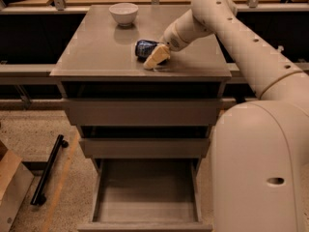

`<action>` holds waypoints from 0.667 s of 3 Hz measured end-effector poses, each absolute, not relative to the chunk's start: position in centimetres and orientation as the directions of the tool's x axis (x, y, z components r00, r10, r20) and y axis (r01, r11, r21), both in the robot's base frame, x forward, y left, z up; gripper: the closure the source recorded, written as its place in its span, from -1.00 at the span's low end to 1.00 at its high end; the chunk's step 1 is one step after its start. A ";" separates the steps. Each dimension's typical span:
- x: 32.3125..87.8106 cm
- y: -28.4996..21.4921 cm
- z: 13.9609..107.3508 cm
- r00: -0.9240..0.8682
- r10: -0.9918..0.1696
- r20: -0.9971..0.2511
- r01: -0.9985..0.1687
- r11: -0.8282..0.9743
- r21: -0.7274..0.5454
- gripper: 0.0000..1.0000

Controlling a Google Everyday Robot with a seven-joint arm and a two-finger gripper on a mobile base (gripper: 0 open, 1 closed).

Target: Place pepsi can into bottom drawer

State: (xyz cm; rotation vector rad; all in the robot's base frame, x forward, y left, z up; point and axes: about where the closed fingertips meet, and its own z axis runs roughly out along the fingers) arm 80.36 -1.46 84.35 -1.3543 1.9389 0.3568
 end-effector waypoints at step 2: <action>81.2 -0.5 84.0 -0.176 -0.718 -0.673 -0.901 0.393 -0.183 0.41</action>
Offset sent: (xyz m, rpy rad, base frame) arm 0.0092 0.0072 0.0134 -0.0719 -0.0073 -0.0063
